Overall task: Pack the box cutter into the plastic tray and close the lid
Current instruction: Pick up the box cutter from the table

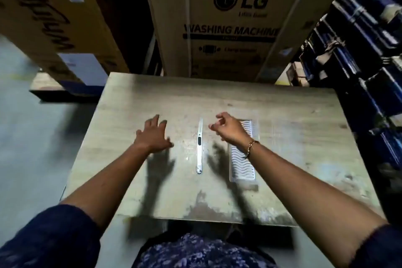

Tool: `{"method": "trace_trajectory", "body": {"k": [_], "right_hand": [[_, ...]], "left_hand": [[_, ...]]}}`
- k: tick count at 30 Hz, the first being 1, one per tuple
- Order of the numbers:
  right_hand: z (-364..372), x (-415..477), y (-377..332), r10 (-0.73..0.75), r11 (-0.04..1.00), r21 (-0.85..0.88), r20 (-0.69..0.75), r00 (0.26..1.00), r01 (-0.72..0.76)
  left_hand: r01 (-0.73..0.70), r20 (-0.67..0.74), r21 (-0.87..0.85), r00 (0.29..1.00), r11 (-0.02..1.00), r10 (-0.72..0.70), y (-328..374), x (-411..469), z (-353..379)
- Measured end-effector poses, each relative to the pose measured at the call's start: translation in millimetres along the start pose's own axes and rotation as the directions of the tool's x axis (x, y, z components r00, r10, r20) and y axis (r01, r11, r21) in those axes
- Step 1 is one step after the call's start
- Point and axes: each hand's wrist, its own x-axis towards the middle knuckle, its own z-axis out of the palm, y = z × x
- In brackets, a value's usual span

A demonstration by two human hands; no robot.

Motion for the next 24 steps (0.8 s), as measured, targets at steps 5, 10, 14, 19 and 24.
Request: {"method": "trace_trajectory", "body": {"k": [5, 10, 14, 19, 24], "right_hand": [[77, -11, 48, 0.242, 0.967, -0.104, 0.096, 0.966, -0.232], [105, -3, 56, 0.271, 0.942, -0.196, -0.041, 0.962, -0.274], [113, 5, 54, 0.275, 0.919, -0.268, -0.093, 0.957, -0.290], [118, 12, 57, 0.322, 0.916, -0.221, -0.089, 0.942, -0.334], [111, 17, 60, 0.345, 0.929, -0.125, -0.045, 0.938, -0.347]], "left_hand": [[0.106, 0.238, 0.067, 0.964, 0.992, -0.120, -31, -24, 71], [0.122, 0.264, 0.028, 0.957, 0.992, -0.125, -40, -36, 102], [0.130, 0.241, 0.005, 0.962, 0.991, -0.127, -42, -34, 105], [0.130, 0.206, 0.000, 0.970, 0.992, -0.127, -43, -34, 105], [0.138, 0.200, -0.015, 0.971, 0.990, -0.133, -41, -32, 105]]}}
